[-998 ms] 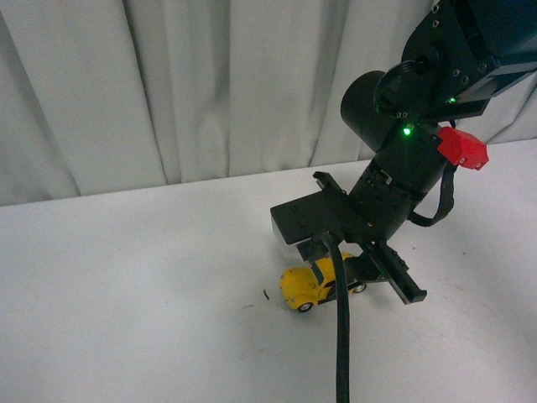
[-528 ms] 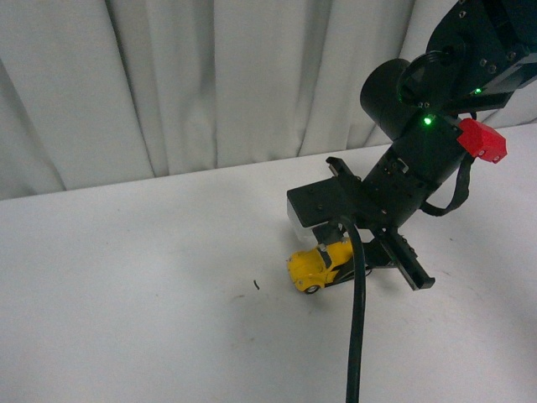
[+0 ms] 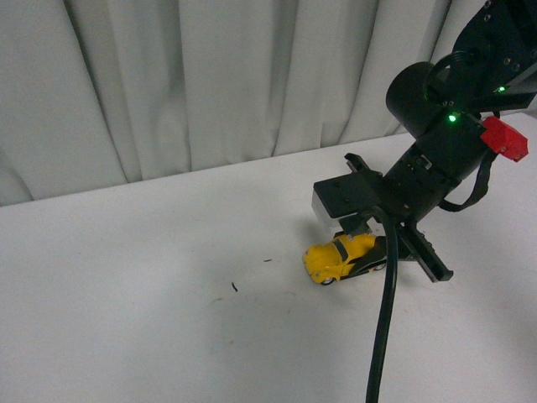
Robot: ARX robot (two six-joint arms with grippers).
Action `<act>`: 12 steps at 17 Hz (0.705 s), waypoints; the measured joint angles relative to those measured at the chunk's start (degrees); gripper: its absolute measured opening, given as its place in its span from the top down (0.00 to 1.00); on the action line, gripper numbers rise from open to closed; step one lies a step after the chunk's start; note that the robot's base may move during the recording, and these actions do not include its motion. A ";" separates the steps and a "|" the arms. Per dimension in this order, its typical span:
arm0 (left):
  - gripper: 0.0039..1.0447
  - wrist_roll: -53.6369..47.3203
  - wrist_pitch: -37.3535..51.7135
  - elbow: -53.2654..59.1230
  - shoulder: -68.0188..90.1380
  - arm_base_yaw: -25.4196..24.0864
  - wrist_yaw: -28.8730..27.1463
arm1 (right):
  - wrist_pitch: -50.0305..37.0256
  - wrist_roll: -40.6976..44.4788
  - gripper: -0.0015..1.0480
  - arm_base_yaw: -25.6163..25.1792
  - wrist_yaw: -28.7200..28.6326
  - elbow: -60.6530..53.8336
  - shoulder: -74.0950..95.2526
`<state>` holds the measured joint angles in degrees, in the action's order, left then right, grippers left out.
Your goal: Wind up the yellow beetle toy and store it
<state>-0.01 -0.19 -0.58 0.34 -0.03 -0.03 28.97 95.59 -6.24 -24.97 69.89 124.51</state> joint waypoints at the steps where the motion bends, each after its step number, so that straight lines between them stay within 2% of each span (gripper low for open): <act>1: 0.06 0.00 0.00 0.00 0.00 0.00 0.00 | 0.17 0.57 0.60 -0.96 -0.11 -0.33 -0.13; 8: 0.06 0.00 -0.02 0.00 0.00 0.00 0.00 | 1.68 2.43 0.60 -6.62 -0.79 -1.84 -0.90; 12: 0.06 0.00 0.00 0.00 0.00 0.00 0.00 | 3.04 2.93 0.60 -6.93 -0.76 -1.31 -0.96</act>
<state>-0.01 -0.19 -0.58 0.34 -0.03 -0.03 32.01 98.52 -13.17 -25.74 68.58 123.55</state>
